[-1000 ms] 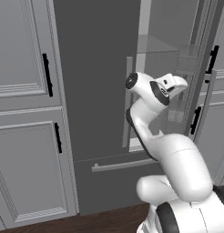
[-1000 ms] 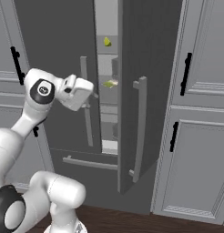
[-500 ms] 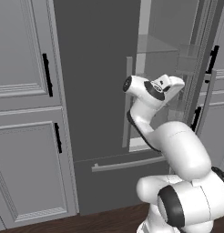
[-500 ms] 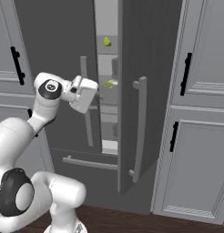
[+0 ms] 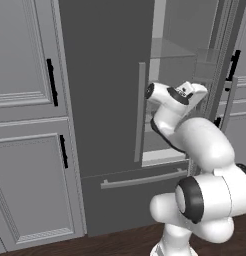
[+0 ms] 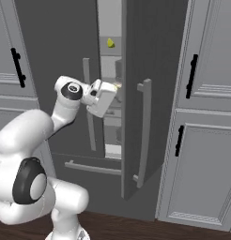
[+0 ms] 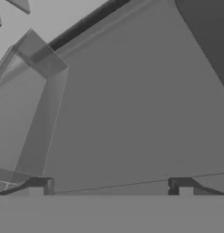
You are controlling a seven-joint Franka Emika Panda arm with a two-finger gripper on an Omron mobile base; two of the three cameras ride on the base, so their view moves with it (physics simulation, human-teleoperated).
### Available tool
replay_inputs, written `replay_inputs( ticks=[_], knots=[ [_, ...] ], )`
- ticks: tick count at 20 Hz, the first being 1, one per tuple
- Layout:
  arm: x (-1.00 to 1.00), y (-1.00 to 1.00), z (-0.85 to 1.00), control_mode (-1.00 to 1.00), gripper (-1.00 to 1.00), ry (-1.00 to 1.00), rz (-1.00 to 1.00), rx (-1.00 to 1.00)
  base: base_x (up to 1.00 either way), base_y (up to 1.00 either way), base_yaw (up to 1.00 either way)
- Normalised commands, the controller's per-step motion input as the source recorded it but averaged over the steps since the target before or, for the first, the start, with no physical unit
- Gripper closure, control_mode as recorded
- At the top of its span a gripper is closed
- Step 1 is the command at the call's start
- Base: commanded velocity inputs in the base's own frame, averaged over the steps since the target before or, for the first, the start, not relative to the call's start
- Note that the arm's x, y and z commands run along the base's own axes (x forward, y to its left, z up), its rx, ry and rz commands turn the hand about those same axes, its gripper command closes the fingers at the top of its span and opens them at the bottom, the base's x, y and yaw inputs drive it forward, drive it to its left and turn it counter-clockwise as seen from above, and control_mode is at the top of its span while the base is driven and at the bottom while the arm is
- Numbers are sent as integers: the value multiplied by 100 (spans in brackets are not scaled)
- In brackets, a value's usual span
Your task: Grab a lemon wedge from the fridge and one ice cube from the ice bowl, and put them in the glass of lemonade.
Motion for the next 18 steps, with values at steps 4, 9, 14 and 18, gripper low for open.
replay_inputs(
  ticks=[4,9,14,18],
  knots=[
    [2,-73,-10,-100,-100,2,-2,0,0,0,0],
    [-13,-85,0,-100,-100,0,-5,0,0,0,0],
    [-29,-95,0,-100,-100,0,-6,0,0,0,0],
    [-29,-97,0,-100,-100,0,-6,0,0,0,0]
  ],
)
